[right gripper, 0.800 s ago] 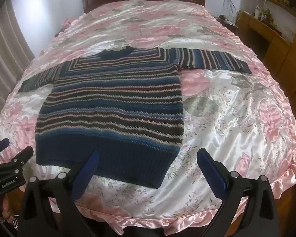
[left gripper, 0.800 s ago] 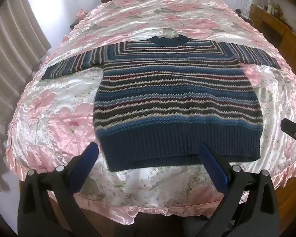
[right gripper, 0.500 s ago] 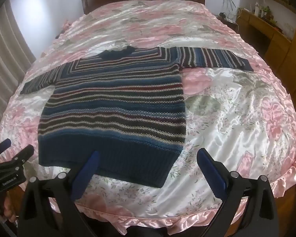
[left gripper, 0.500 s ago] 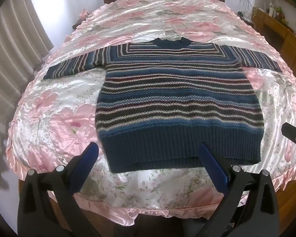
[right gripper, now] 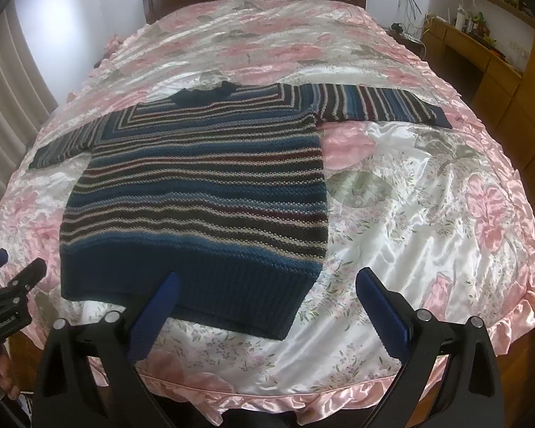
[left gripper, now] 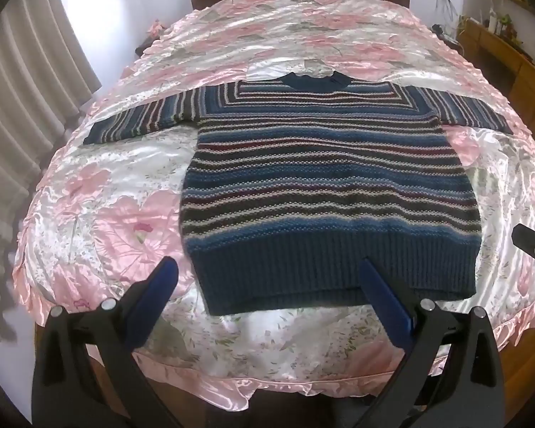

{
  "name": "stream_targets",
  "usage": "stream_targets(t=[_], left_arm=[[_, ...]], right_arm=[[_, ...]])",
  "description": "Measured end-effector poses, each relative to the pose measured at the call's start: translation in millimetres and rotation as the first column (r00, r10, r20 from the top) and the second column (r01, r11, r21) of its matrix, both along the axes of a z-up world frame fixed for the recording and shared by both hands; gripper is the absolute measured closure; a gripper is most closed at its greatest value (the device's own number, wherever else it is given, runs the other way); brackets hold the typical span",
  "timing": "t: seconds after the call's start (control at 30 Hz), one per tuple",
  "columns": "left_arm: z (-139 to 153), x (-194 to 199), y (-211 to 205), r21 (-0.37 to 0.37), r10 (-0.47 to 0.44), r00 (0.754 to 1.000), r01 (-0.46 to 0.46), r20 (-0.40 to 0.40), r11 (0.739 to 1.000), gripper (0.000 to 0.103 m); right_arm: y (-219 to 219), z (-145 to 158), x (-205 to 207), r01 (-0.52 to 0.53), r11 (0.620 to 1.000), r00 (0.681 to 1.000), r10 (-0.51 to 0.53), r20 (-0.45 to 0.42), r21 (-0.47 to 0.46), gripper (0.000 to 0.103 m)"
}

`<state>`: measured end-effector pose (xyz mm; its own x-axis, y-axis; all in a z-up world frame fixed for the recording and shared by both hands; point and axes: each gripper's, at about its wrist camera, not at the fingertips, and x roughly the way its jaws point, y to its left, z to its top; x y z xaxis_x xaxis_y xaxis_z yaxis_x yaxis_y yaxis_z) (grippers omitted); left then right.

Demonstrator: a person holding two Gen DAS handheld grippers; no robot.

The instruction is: Fold small clothes

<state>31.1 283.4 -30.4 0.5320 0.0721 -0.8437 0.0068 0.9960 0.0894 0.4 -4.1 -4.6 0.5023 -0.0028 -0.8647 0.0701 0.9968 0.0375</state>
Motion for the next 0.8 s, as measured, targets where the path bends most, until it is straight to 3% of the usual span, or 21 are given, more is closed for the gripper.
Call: stream_targets(t=[0.8], left_arm=[[-4.4,3.0,2.0,0.017,0.005,1.0,-0.005,-0.005,1.0,0.003]], right_arm=[[-1.7,-8.8,2.9,0.003,1.0,1.0,-0.003,-0.027,-0.027,0.004]])
